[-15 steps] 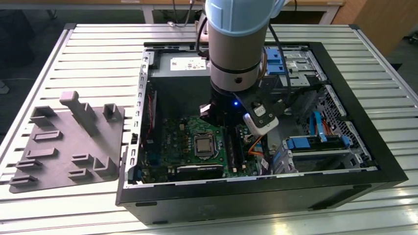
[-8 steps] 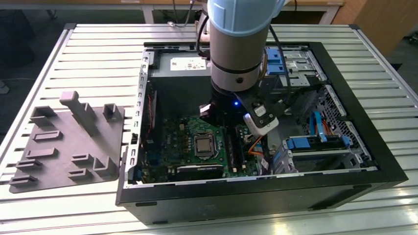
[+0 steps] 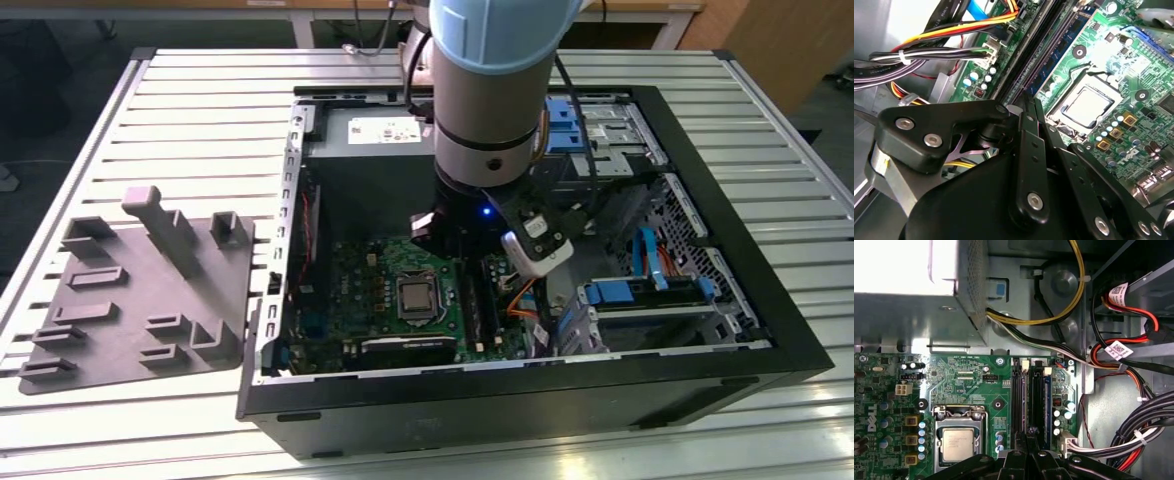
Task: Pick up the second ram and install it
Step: 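Insert the second ram into the second slot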
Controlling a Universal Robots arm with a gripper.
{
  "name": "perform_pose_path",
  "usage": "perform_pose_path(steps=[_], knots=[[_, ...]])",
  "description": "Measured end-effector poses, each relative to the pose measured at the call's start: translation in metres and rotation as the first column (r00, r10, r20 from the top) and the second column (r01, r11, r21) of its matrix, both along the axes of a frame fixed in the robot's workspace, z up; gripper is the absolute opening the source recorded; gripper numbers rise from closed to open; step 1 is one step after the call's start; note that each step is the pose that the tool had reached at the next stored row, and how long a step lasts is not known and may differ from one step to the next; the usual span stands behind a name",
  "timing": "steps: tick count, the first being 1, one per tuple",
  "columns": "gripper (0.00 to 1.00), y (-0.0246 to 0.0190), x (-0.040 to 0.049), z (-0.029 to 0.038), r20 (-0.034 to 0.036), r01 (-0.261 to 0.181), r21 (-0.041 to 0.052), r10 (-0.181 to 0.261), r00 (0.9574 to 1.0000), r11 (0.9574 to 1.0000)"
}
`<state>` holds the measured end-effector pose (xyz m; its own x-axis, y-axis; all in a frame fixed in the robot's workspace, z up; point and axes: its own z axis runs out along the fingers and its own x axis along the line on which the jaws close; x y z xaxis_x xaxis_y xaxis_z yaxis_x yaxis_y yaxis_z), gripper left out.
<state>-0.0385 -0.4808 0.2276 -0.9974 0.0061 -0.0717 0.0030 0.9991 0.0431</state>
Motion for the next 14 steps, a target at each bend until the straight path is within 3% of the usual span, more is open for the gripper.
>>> perform_pose_path(steps=[14], knots=[[0.11,0.0000,0.0002,-0.0028,0.0000,0.000,0.0000,0.000,1.0000,1.0000]])
